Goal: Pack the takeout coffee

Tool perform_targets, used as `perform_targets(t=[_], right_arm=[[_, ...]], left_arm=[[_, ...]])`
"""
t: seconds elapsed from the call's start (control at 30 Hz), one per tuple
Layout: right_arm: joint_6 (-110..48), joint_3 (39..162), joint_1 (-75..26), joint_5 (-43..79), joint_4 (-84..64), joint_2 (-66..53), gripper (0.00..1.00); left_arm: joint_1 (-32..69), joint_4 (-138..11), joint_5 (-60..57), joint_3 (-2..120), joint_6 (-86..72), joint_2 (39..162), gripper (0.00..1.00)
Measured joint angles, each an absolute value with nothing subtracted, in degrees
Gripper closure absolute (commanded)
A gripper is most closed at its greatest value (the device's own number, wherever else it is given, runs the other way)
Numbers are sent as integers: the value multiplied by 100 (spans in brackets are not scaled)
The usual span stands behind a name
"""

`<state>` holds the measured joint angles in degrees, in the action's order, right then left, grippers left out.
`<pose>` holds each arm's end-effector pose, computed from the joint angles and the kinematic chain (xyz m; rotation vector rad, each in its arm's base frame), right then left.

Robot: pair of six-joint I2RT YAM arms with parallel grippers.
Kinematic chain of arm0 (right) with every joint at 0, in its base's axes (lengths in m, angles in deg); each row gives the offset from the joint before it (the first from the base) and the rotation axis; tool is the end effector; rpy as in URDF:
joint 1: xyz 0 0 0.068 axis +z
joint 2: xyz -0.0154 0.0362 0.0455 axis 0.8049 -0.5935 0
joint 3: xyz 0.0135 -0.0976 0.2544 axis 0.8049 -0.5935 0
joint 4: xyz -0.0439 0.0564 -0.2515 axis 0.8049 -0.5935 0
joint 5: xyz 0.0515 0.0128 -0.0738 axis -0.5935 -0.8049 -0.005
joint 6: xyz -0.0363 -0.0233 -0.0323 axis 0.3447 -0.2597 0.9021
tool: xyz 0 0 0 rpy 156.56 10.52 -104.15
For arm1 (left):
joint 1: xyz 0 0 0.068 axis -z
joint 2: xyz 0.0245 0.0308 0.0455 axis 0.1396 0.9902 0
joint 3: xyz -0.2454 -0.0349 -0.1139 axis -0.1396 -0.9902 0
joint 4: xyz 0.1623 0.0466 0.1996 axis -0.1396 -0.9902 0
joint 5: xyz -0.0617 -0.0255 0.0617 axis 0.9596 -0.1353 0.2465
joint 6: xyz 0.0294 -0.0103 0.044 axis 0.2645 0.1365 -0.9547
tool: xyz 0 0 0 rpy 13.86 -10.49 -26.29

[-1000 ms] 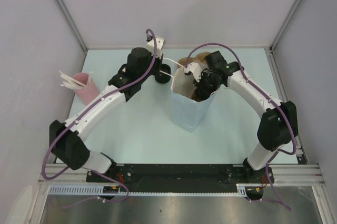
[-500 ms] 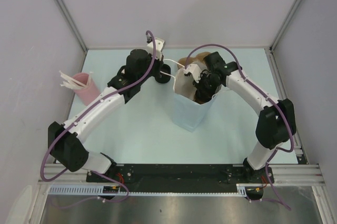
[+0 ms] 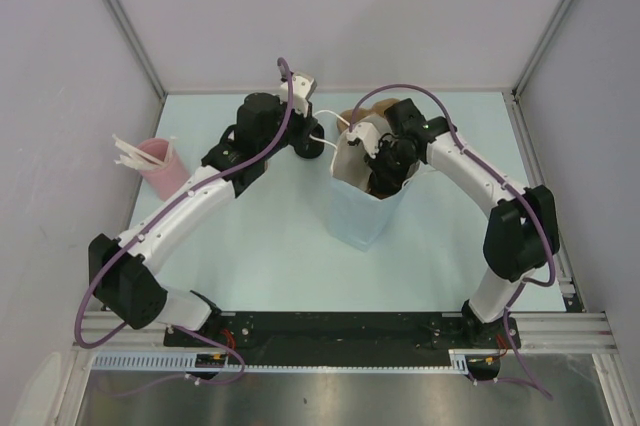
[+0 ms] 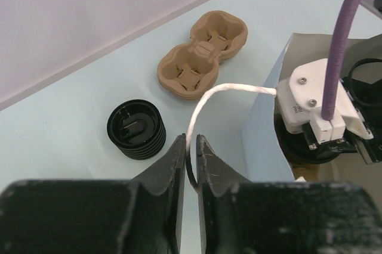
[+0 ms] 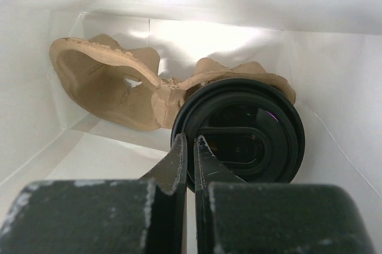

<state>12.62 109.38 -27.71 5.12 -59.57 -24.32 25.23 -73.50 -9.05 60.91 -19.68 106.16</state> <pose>0.3179 0.1682 0.2753 -1.4657 2.1891 0.4142 0.2785 -0.1832 0.3776 0.5597 1.7552 -0.4043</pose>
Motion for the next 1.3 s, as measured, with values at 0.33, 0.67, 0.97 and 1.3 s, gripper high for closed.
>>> perform_targets(t=[0.33, 0.67, 0.97, 1.3], right_arm=[[1262, 11025, -2692, 564, -6060, -2472, 76], [1271, 11482, -2694, 669, -6624, -2472, 38], [1262, 11928, -2692, 549, -6871, -2393, 15], [1271, 12405, -2694, 241, -7015, -2037, 0]], left_arm=[[2523, -7348, -789, 6091, -1968, 10614, 76], [2523, -7348, -771, 6091, -1968, 10614, 72], [2523, -7348, -767, 6091, -1968, 10614, 60], [2523, -7348, -677, 6091, -1970, 10614, 56]])
